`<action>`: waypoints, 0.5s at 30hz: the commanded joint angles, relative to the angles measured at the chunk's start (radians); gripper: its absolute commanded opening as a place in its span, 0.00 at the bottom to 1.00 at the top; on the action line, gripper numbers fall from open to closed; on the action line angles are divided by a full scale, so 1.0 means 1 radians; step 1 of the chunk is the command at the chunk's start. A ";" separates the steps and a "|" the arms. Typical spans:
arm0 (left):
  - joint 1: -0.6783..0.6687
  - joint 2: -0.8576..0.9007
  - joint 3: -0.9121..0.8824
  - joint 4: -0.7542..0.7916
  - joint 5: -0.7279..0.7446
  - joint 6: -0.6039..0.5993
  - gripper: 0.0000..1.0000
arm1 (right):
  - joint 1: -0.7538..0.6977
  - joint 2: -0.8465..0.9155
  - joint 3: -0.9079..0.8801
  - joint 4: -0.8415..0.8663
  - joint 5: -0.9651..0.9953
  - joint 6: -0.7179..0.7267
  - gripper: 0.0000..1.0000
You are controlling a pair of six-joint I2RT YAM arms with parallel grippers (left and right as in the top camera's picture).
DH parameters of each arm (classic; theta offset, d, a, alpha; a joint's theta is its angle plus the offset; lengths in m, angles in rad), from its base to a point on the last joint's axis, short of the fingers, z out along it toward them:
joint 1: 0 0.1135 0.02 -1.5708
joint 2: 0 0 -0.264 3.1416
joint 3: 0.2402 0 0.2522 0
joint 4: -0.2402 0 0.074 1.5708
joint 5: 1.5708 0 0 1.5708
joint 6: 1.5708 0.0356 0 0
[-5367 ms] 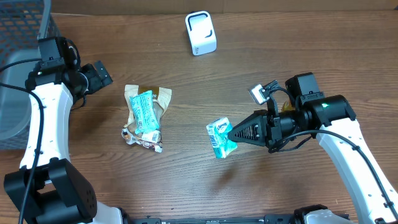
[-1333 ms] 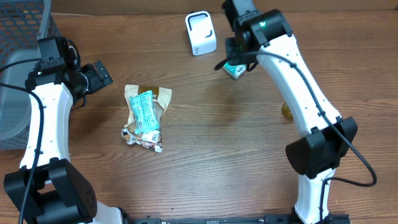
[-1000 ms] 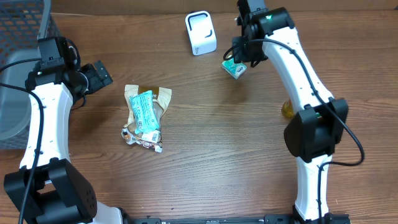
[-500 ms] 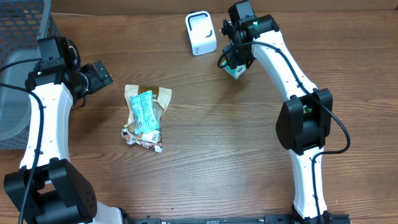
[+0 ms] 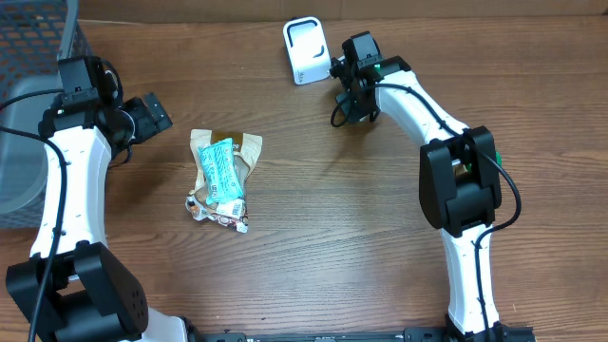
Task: Scan the item barcode
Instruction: 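Raise the Kleenex pack to the white scanner with the right gripper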
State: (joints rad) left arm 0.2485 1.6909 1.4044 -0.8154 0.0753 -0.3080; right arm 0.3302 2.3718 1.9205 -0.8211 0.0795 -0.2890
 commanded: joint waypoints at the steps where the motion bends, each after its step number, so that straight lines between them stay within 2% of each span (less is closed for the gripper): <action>1: -0.007 0.002 0.018 0.001 0.003 -0.006 1.00 | 0.005 0.013 -0.069 0.026 -0.003 0.000 0.33; 5: -0.007 0.002 0.018 0.001 0.003 -0.006 1.00 | 0.004 0.013 -0.073 0.023 -0.007 0.039 0.13; 6: -0.007 0.002 0.018 0.001 0.003 -0.006 1.00 | 0.005 0.013 -0.073 0.023 -0.006 0.040 0.04; 11: -0.007 0.002 0.018 0.001 0.003 -0.006 1.00 | 0.004 -0.011 0.003 -0.048 -0.060 0.164 0.04; 15: -0.007 0.002 0.018 0.001 0.003 -0.006 1.00 | -0.006 -0.037 0.118 -0.111 -0.341 0.203 0.04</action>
State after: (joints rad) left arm 0.2485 1.6909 1.4044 -0.8154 0.0753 -0.3080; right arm 0.3275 2.3550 1.9480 -0.9085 -0.0032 -0.1619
